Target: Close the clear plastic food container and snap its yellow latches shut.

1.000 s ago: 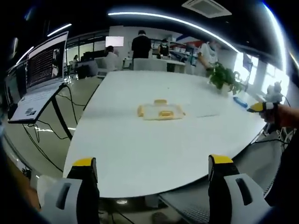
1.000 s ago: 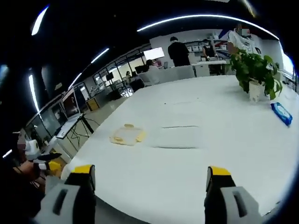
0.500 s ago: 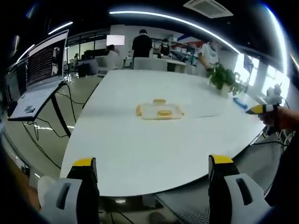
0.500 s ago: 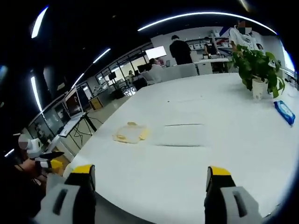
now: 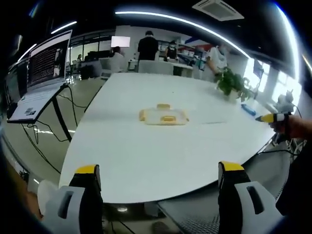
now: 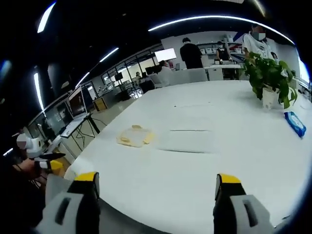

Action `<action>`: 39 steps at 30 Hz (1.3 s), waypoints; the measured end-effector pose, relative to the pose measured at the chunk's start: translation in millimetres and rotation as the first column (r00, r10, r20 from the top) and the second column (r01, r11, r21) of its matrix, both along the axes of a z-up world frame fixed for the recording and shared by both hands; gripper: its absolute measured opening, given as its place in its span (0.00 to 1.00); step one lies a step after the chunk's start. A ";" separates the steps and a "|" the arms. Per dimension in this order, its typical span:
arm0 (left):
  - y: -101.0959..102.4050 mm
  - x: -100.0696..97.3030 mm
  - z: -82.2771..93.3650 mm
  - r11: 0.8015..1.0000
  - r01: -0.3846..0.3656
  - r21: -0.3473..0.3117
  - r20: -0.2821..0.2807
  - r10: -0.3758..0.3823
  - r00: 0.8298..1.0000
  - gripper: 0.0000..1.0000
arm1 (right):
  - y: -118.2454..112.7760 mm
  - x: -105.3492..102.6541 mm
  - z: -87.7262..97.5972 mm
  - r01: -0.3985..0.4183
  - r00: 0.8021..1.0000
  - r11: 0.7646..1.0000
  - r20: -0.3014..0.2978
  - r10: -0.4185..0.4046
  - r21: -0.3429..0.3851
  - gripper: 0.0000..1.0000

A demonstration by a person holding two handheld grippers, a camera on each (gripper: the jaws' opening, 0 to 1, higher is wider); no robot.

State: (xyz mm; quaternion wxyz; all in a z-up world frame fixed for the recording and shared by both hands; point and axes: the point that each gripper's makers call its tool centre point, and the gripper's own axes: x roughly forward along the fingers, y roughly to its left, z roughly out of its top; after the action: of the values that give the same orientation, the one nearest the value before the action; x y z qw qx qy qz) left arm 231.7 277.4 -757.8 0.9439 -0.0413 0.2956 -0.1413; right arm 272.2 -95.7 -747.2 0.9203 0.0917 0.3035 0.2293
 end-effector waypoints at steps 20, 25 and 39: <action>-16.3 -3.3 -1.5 0.999 0.042 -0.031 0.004 -0.042 0.999 0.99 | -13.3 -12.8 -8.2 -0.031 0.999 0.996 -0.026 0.029 -0.078 1.00; -16.0 -1.2 2.1 0.997 0.025 -0.069 0.016 -0.024 1.000 0.99 | -18.3 -18.8 -12.3 -0.053 0.998 0.988 -0.031 0.049 -0.148 1.00; -5.0 7.0 6.6 0.998 0.023 -0.055 0.044 -0.020 0.999 0.99 | -14.8 -16.1 -9.8 -0.064 0.998 0.977 -0.037 0.058 -0.203 1.00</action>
State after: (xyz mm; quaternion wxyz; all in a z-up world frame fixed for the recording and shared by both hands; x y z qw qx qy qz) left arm 238.7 272.4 -751.2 0.9470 -0.0611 0.2715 -0.1604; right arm 256.1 -110.5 -757.0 0.9126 -0.0089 0.3422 0.2236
